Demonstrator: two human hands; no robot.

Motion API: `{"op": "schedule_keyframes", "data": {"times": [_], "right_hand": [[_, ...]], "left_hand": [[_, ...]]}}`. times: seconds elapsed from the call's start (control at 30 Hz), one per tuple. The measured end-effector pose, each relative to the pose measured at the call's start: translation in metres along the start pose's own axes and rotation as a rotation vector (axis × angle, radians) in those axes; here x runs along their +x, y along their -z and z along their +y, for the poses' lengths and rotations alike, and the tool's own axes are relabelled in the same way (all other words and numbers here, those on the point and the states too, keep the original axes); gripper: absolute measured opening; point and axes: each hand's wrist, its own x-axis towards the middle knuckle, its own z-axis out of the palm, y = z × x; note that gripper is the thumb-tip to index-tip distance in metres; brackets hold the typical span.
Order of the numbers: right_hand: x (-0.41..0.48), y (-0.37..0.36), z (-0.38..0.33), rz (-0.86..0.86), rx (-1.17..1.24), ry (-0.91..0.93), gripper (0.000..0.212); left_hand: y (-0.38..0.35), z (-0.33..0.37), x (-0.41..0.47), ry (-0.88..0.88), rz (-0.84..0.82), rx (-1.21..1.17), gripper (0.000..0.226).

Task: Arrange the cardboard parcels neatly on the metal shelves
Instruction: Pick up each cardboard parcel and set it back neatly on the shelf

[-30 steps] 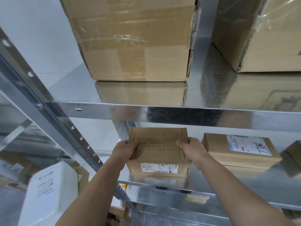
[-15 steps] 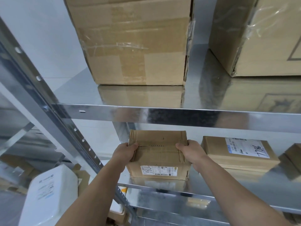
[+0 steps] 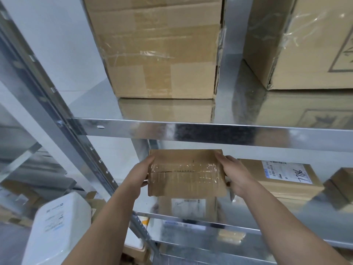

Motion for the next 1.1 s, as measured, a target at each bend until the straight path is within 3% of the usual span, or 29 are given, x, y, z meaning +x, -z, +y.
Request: {"op": "schedule_keyframes", "data": {"times": [0.3,0.43,0.57,0.83,1.0,1.1], "right_hand": [[-0.011,-0.002,-0.018,-0.04,0.187,-0.03,0.048],[-0.007,-0.005,-0.013,-0.054,0.137,-0.016,0.057],[-0.004,-0.005,-0.006,-0.055,0.121,-0.02,0.038],[-0.002,-0.011,0.003,-0.153,0.039,-0.071,0.047],[0.003,-0.018,0.017,-0.083,-0.017,-0.027,0.058],[0.002,-0.021,0.021,-0.073,-0.021,-0.032,0.044]], "left_hand": [[-0.008,0.012,-0.013,0.003,0.037,-0.147,0.038],[-0.009,0.013,-0.015,-0.011,0.017,-0.118,0.042],[-0.005,0.007,-0.007,0.013,-0.012,-0.091,0.038],[-0.007,-0.014,0.013,0.065,-0.04,-0.003,0.035],[-0.013,-0.022,0.019,0.057,-0.022,0.013,0.033],[-0.016,-0.025,0.02,0.06,-0.015,0.042,0.03]]}}
